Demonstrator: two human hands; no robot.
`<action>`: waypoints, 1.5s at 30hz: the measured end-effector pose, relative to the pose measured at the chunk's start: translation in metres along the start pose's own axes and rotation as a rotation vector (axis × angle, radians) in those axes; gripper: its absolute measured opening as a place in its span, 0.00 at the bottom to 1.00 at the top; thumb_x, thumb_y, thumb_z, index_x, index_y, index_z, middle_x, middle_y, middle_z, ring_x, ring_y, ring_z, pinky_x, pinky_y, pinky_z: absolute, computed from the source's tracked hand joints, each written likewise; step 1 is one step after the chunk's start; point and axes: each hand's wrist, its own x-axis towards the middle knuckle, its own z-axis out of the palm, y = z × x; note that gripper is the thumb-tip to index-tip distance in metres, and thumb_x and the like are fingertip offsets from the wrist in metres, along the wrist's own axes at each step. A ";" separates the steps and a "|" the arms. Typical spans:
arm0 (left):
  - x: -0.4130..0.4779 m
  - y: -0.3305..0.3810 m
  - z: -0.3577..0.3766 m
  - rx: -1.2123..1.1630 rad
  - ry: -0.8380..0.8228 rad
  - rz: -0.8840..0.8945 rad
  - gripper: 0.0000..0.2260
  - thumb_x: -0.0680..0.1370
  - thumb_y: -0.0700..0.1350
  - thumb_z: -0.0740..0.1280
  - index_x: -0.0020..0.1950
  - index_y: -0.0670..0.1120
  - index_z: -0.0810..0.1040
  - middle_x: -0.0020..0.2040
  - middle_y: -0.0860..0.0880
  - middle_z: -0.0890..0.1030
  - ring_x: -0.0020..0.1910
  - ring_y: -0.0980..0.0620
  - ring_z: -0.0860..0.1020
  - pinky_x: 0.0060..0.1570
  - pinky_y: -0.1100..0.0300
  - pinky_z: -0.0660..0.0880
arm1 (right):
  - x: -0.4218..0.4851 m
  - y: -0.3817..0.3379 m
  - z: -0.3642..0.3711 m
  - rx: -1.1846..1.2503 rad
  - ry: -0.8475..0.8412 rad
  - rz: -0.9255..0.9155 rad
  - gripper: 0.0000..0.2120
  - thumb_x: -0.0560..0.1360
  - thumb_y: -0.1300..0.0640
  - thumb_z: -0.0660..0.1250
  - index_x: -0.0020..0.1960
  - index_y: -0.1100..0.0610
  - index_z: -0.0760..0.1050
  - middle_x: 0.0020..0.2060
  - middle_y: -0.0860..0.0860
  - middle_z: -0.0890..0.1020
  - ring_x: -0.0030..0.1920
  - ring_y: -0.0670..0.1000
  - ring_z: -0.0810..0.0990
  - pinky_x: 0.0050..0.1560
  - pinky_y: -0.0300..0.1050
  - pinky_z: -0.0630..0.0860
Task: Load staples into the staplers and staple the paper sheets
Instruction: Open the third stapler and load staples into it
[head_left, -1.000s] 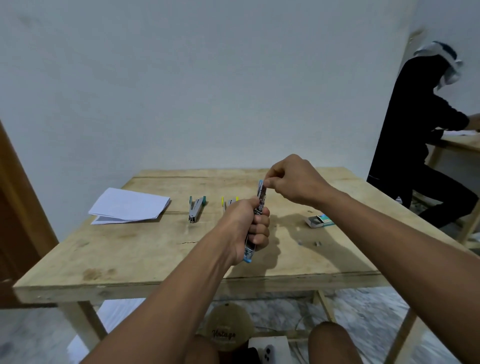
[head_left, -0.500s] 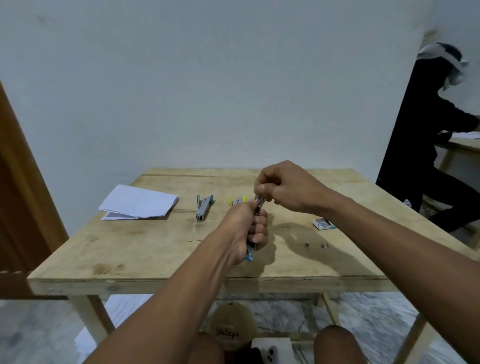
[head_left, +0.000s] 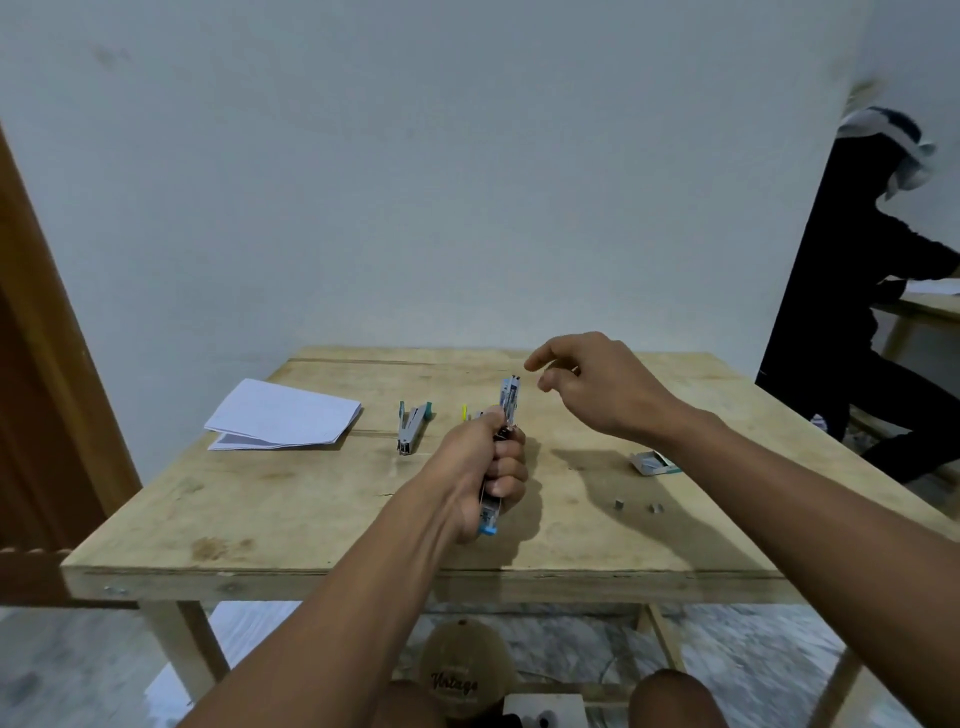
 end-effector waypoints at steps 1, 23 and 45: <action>-0.001 0.001 0.000 0.004 -0.013 -0.006 0.20 0.83 0.54 0.55 0.33 0.47 0.67 0.23 0.55 0.59 0.16 0.59 0.55 0.14 0.68 0.51 | 0.001 0.003 0.000 -0.050 0.014 -0.012 0.14 0.76 0.63 0.62 0.55 0.51 0.81 0.46 0.49 0.85 0.47 0.49 0.80 0.49 0.41 0.72; -0.009 0.004 -0.001 0.070 -0.104 -0.057 0.19 0.82 0.55 0.56 0.34 0.47 0.67 0.22 0.55 0.59 0.16 0.59 0.56 0.14 0.68 0.51 | -0.003 0.026 -0.008 -0.351 0.054 -0.318 0.27 0.69 0.70 0.56 0.57 0.47 0.81 0.51 0.48 0.79 0.39 0.48 0.72 0.40 0.46 0.72; -0.016 0.003 0.002 0.190 -0.038 -0.016 0.19 0.83 0.56 0.55 0.35 0.47 0.68 0.23 0.55 0.59 0.17 0.60 0.55 0.16 0.69 0.50 | -0.008 0.021 -0.006 -0.476 -0.019 -0.402 0.25 0.70 0.69 0.58 0.56 0.44 0.80 0.54 0.50 0.75 0.32 0.54 0.70 0.33 0.48 0.71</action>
